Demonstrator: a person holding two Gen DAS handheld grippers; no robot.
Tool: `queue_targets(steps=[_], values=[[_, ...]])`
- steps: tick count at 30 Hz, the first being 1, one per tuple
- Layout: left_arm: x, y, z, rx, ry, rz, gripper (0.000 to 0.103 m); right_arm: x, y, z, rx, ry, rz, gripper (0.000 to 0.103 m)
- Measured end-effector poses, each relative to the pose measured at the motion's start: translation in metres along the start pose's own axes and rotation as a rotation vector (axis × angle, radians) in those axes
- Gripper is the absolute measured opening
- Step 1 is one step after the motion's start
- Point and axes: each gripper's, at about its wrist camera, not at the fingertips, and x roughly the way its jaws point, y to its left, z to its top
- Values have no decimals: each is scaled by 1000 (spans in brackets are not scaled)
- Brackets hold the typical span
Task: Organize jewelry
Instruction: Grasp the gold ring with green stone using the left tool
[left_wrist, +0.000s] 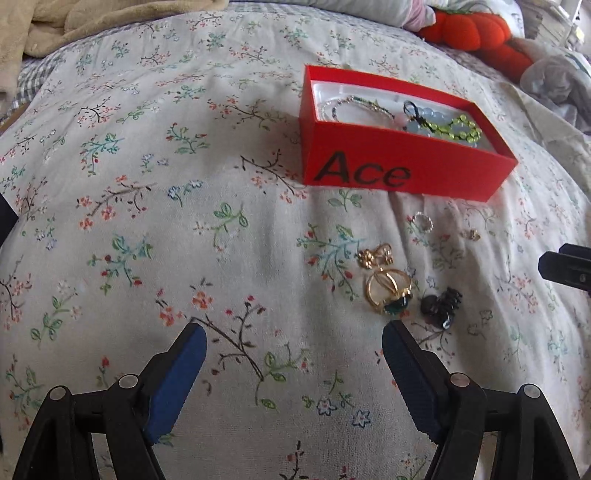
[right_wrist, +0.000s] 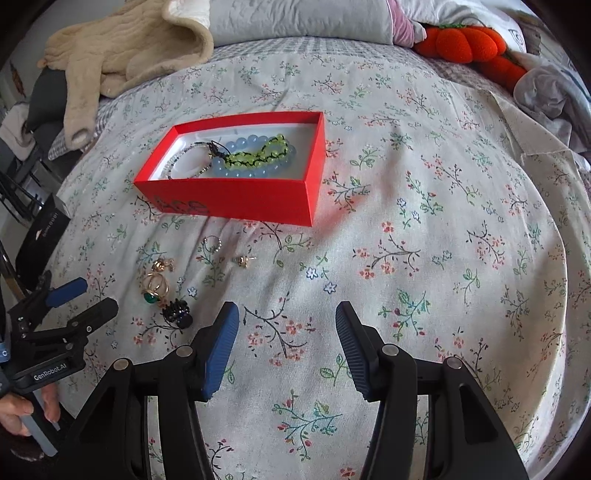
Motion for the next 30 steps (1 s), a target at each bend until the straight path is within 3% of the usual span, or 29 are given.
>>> queue_targets(steps=[6, 16, 23, 26, 28, 30], values=[[7, -16, -13, 48, -29, -10, 81, 10, -2, -18, -16, 10, -15, 57], [20, -46, -11, 161, -69, -35, 51, 15, 3, -32, -65, 27, -14, 58], [27, -47, -3, 136, -81, -39, 43, 15, 3, -34, -69, 29, -12, 58], [28, -46, 1, 118, -85, -33, 35, 15, 3, -35, -69, 30, -14, 58], [28, -45, 2, 108, -85, -38, 22, 15, 4, -35, -69, 30, -15, 58], [26, -45, 3, 101, -79, -51, 21, 15, 4, -35, -68, 27, -14, 58]])
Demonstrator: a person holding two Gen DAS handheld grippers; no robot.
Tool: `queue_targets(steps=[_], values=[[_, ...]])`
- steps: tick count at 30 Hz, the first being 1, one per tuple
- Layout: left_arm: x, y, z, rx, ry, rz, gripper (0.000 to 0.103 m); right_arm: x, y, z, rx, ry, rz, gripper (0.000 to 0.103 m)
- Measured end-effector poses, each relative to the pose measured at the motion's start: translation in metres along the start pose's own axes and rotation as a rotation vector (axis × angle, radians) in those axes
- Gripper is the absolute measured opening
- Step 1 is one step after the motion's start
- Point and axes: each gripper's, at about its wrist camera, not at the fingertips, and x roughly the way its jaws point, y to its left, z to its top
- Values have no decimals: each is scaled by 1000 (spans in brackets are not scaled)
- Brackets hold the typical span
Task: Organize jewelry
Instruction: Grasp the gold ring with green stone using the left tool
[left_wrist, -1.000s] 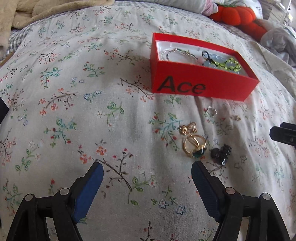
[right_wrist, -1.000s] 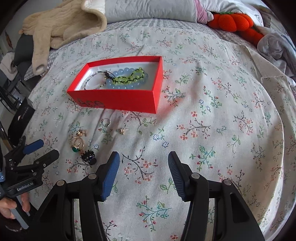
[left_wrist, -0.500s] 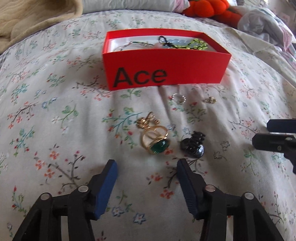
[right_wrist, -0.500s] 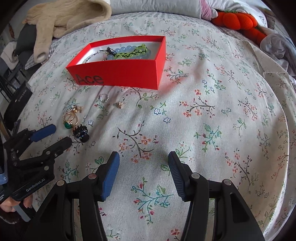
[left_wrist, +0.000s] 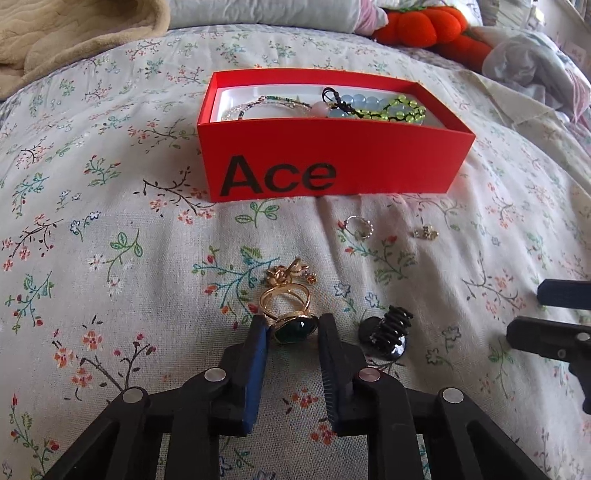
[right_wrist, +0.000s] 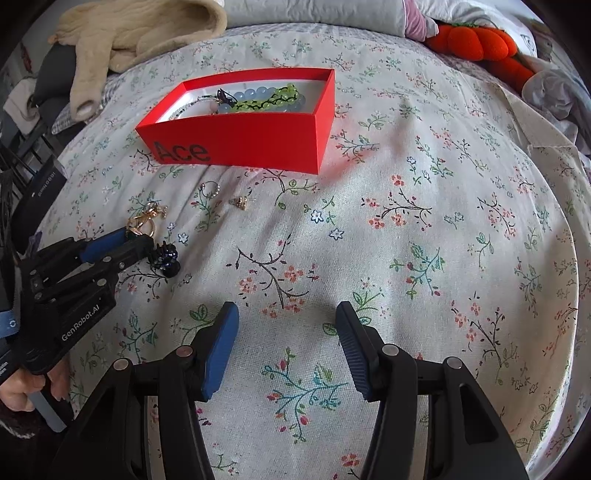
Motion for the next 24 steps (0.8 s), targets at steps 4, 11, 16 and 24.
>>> queue_targets(steps=[4, 11, 16, 24], values=[[-4, 1, -1, -6, 11, -14, 21, 1, 5, 3, -5, -3, 3, 58], [-19, 11, -6, 0, 12, -1, 21, 5, 25, 9, -38, -11, 21, 58], [-29, 26, -9, -28, 15, 7, 21, 11, 49, 14, -93, -15, 49, 58], [-37, 45, -15, -60, 26, 17, 21, 20, 88, 20, -179, -39, 88, 58]])
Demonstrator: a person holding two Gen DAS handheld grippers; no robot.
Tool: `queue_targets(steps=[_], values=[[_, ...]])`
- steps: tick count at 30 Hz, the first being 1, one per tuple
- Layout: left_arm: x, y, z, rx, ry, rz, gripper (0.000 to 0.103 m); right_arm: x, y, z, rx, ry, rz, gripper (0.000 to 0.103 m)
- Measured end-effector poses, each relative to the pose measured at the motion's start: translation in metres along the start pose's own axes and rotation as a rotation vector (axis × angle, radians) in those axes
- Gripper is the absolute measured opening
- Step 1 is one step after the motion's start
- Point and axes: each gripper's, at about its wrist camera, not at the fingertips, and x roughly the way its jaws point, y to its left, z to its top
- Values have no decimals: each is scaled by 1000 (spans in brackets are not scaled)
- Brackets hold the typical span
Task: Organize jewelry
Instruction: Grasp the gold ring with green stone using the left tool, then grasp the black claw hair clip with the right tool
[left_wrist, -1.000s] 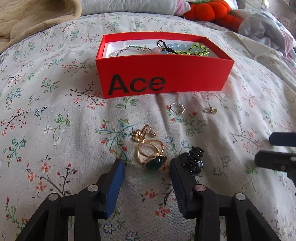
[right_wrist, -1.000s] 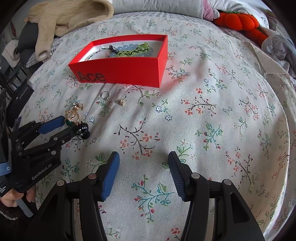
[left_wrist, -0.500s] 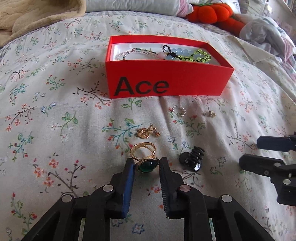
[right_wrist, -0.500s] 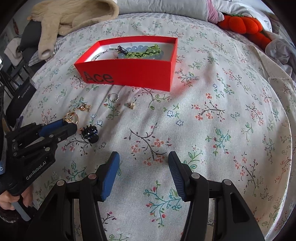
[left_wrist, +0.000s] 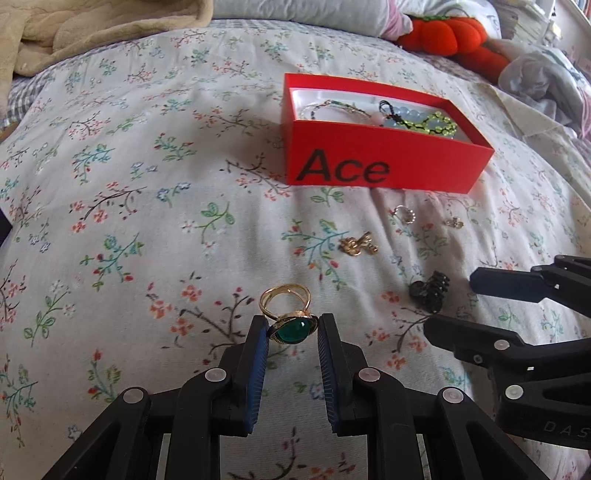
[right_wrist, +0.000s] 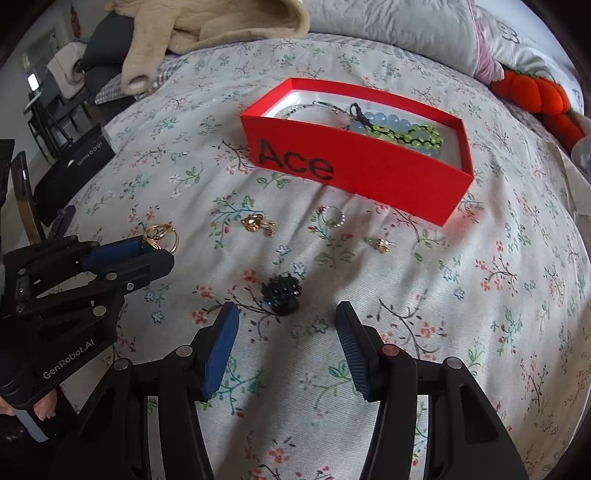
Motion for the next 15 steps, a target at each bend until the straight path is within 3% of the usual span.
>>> queue_targets(steps=[6, 15], values=[[-3, 12, -3, -20, 7, 5, 21, 15, 5, 5, 6, 22, 17, 55], [-3, 19, -5, -33, 19, 8, 21, 19, -2, 6, 36, 17, 16, 30]])
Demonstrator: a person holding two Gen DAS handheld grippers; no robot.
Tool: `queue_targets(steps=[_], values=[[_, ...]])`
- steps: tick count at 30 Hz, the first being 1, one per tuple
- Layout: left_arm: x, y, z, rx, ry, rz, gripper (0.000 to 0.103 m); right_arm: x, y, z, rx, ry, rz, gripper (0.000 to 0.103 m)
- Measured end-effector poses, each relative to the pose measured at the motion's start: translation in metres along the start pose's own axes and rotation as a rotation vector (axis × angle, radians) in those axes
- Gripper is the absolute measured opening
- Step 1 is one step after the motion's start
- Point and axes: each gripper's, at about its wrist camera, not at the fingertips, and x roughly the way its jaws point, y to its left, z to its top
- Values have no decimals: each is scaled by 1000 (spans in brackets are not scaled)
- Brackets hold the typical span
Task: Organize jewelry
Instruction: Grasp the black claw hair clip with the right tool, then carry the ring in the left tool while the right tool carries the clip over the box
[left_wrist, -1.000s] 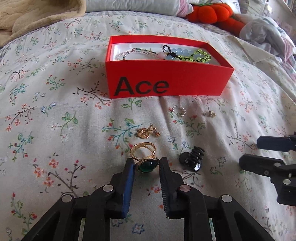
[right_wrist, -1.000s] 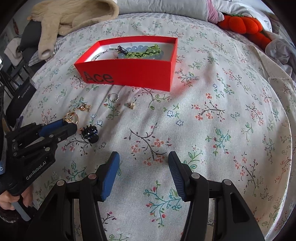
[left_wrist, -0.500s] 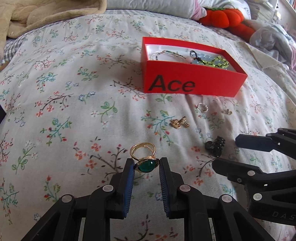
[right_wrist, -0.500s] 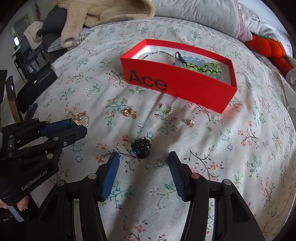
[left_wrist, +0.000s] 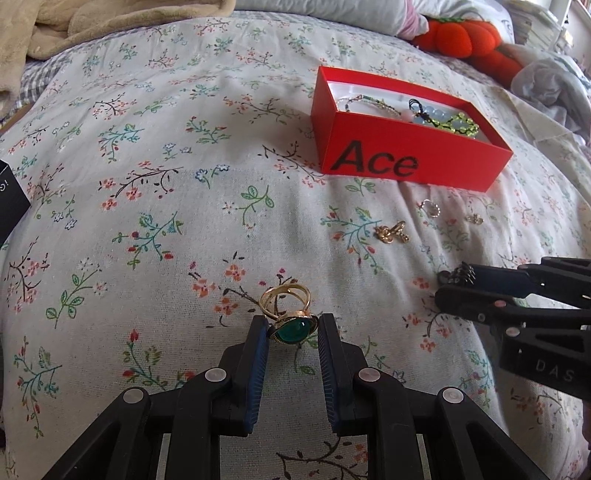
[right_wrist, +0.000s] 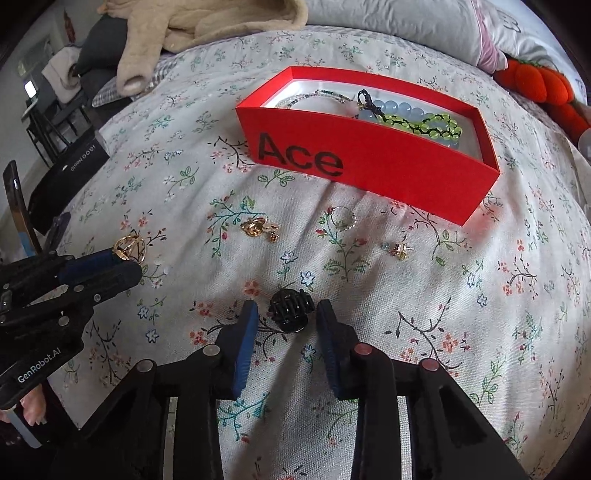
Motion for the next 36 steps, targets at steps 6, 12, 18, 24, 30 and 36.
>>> queue_targets(steps=[6, 12, 18, 24, 30, 36], values=[[0, -1, 0, 1, 0, 2, 21, -2, -2, -1, 2, -4, 8, 25], [-1, -2, 0, 3, -2, 0, 21, -8, -4, -3, 9, 0, 9, 25], [-3, -9, 7, 10, -12, -8, 21, -17, -9, -2, 27, -14, 6, 25], [-6, -10, 16, -6, -26, -17, 21, -27, -18, 3, 54, -37, 5, 25], [-10, -9, 25, -21, -46, -24, 21, -39, -26, 9, 79, -67, 14, 25], [-16, -12, 37, -29, -71, -35, 21, -53, -32, 16, 104, -99, 23, 25]])
